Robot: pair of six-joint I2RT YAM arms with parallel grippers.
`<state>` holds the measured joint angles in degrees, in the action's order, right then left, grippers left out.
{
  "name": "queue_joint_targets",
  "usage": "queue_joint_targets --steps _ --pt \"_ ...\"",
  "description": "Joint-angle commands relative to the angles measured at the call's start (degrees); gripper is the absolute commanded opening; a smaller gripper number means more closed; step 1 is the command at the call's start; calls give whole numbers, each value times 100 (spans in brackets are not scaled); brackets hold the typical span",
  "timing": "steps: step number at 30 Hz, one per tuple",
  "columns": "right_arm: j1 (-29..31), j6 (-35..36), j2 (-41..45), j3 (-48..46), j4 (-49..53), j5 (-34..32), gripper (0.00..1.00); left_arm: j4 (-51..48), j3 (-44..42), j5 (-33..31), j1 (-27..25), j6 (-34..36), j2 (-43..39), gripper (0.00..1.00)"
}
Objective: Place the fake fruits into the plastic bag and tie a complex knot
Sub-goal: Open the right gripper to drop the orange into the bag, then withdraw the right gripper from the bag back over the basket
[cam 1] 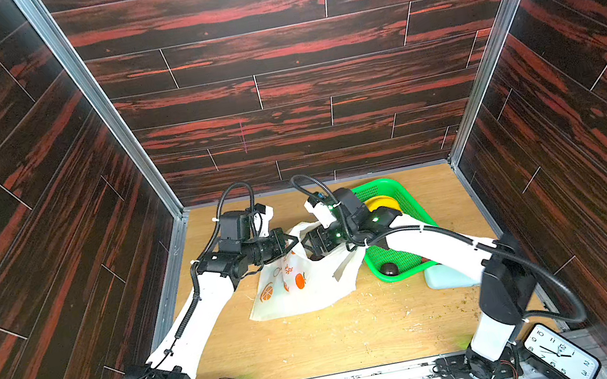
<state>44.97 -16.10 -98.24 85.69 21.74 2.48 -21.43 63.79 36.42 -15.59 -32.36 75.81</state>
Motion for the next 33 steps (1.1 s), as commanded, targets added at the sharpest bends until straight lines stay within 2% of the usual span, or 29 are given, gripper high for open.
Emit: queue_joint_targets --steps 1,11,14,17,23,29,33 --pt "-31 -141 399 -20 199 9 82 0 -64 74 21 55 47 0" --pt "-40 -169 1102 176 318 47 79 60 -141 3 26 36 30 0" --pt "-89 -125 1451 144 391 -114 79 44 -130 -136 28 32 5 0" --pt "-288 -128 1795 120 732 -567 82 43 -116 -248 30 19 -23 0" --pt "-1406 -423 2466 -484 1206 -578 82 1 -95 -480 80 -54 -83 0" --pt "-2564 -541 2724 -1428 1240 -76 89 -80 -120 -617 258 -132 -159 0" --pt "-2921 -686 2594 -2011 928 305 89 -107 -139 -622 349 -94 -233 0"
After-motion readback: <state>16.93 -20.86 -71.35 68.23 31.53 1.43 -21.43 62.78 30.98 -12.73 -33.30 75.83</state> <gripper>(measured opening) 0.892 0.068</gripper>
